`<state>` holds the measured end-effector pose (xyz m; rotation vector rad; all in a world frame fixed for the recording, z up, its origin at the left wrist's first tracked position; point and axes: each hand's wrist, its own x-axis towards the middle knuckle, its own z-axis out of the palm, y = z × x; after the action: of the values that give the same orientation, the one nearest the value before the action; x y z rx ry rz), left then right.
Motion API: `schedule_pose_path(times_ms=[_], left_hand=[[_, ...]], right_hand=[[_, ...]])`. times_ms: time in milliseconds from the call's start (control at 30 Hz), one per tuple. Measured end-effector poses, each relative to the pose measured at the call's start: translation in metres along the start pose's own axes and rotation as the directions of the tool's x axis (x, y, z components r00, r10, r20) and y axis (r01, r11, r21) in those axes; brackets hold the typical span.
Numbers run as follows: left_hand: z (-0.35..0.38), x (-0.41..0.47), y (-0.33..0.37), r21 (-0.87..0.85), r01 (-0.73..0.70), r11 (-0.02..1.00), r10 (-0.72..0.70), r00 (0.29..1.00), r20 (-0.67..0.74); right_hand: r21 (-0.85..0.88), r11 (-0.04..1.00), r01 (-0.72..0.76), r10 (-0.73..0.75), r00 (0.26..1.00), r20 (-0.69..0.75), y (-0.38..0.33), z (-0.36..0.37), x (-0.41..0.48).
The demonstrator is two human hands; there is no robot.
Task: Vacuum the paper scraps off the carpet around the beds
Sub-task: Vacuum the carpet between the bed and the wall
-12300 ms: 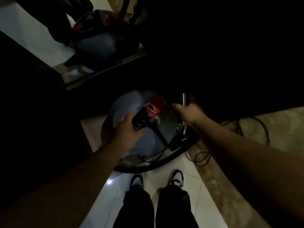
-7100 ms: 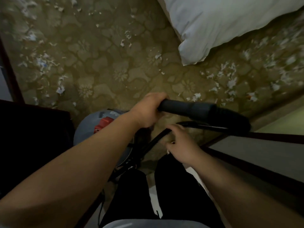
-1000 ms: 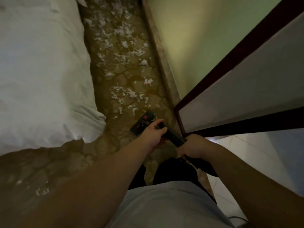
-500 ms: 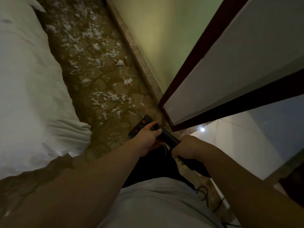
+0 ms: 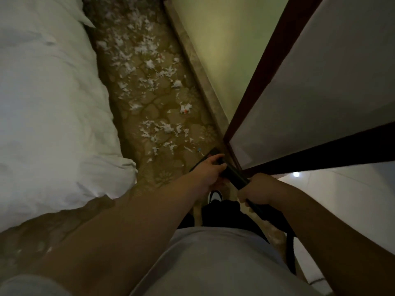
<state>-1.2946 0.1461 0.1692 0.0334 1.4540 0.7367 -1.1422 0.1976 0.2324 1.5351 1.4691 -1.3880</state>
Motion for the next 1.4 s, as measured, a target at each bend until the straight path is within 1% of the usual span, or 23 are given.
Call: schedule_pose_path(times_ms=[200,433,567,667,800,867,900,1000,1067,1133,1267,1333,1400], left_hand=[[0.008,-0.008,0.010,-0.007,0.004,1.000,-0.004,0.999,-0.049],[-0.011,-0.004,0.033,0.001,-0.054,0.999,0.054,0.998,-0.042],[-0.040,0.009,0.052,-0.003,-0.095,0.995,0.094,0.989,-0.110],[-0.070,0.017,0.069,-0.039,-0.126,0.991,0.118,0.979,-0.165],[-0.120,0.039,0.099,-0.102,-0.149,0.984,0.120,0.961,-0.250],[-0.150,0.051,0.115,-0.127,-0.102,0.987,0.062,0.956,-0.288],[-0.167,0.055,0.125,-0.148,-0.062,0.987,0.018,0.959,-0.282],[-0.218,0.063,0.155,-0.253,0.072,0.965,-0.125,0.971,-0.203],[-0.248,0.067,0.172,-0.307,0.121,0.944,-0.173,0.974,-0.147],[-0.269,0.071,0.190,-0.330,0.152,0.931,-0.188,0.979,-0.080],[-0.305,0.087,0.220,-0.284,0.125,0.951,-0.148,0.987,-0.061],[-0.320,0.092,0.233,-0.280,0.123,0.952,-0.145,0.988,-0.059],[-0.332,0.095,0.241,-0.266,0.127,0.955,-0.151,0.986,-0.073]], right_hand=[[-0.022,0.999,0.030,-0.029,0.999,0.041,-0.003,-0.014,0.002],[0.033,0.998,0.053,-0.055,0.996,0.063,-0.021,-0.029,0.005],[0.045,0.998,0.042,-0.047,0.991,0.123,-0.059,-0.027,0.019],[0.076,0.997,0.007,-0.021,0.985,0.173,-0.096,-0.023,0.035],[0.225,0.974,-0.033,-0.022,0.970,0.240,-0.158,-0.005,0.056],[0.272,0.961,-0.044,-0.020,0.973,0.228,-0.191,0.008,0.066],[0.292,0.955,-0.048,-0.019,0.975,0.221,-0.210,0.015,0.070],[0.324,0.944,-0.057,-0.013,0.977,0.211,-0.262,0.041,0.085],[0.352,0.934,-0.061,-0.011,0.980,0.198,-0.295,0.059,0.093],[0.408,0.912,-0.028,-0.045,0.985,0.169,-0.326,0.075,0.101],[0.511,0.860,0.021,-0.097,0.988,0.123,-0.379,0.084,0.111],[0.541,0.841,0.006,-0.110,0.981,0.160,-0.397,0.079,0.115],[0.557,0.828,-0.054,-0.097,0.967,0.237,-0.409,0.075,0.117]])
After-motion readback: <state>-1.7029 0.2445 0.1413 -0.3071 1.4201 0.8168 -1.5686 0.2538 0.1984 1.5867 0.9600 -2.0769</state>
